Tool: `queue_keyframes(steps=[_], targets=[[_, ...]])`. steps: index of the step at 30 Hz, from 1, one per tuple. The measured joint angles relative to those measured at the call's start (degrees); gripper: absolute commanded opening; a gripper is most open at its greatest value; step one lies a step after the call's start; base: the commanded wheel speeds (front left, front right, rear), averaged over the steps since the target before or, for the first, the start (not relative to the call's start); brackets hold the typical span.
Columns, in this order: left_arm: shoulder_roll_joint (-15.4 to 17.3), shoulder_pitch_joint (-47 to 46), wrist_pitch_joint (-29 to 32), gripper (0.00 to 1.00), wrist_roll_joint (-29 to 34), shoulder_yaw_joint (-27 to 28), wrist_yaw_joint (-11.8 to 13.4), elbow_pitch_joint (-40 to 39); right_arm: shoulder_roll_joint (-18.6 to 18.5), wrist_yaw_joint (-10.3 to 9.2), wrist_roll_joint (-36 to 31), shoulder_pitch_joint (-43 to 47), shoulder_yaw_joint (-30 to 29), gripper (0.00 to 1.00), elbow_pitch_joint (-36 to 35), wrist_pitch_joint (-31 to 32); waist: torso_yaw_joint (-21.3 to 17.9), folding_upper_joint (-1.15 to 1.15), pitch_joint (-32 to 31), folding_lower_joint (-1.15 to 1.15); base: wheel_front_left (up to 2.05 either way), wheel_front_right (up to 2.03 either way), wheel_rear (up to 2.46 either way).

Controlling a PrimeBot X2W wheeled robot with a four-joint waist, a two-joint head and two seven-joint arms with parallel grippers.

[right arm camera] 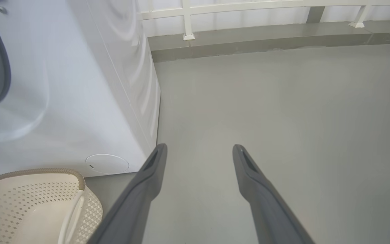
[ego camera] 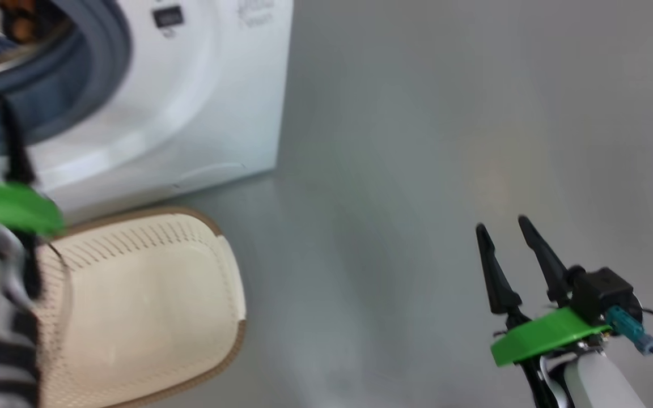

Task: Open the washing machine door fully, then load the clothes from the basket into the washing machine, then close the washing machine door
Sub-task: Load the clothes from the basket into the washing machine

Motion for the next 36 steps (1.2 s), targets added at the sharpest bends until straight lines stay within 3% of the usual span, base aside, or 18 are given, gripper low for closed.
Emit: queue_keyframes(steps=[5,11,15,25,36], targets=[[-4.71,18.79,-0.41,1.0,0.41,-0.34,3.03,-17.27,-1.15,0.0,-1.03,4.5,-1.23,1.0,-2.24,2.91,2.51,0.0,-5.66,0.0,0.0,0.0,0.0],[-6.04,37.43,-0.4,1.0,1.78,-1.97,5.81,-31.54,-2.27,0.0,-2.89,8.85,-2.13,1.0,-5.87,6.73,5.12,0.0,-12.44,0.0,0.0,0.0,0.0],[-6.69,44.03,-0.32,1.0,2.35,-3.1,7.1,-37.55,-3.0,0.0,-3.47,11.52,-2.85,1.0,-7.94,8.73,6.44,0.0,-16.31,0.0,0.0,0.0,0.0],[-7.92,50.49,1.12,1.0,2.35,-6.77,7.05,-40.0,-3.37,0.0,-4.08,16.21,-4.43,1.0,-12.99,12.56,10.4,0.0,-23.94,0.0,0.0,0.0,0.0],[-7.89,53.18,1.02,1.0,3.28,-7.47,7.35,-40.09,-3.88,0.0,-4.5,17.89,-4.57,1.0,-14.82,13.74,13.53,0.0,-27.61,0.01,0.0,0.0,0.0]])
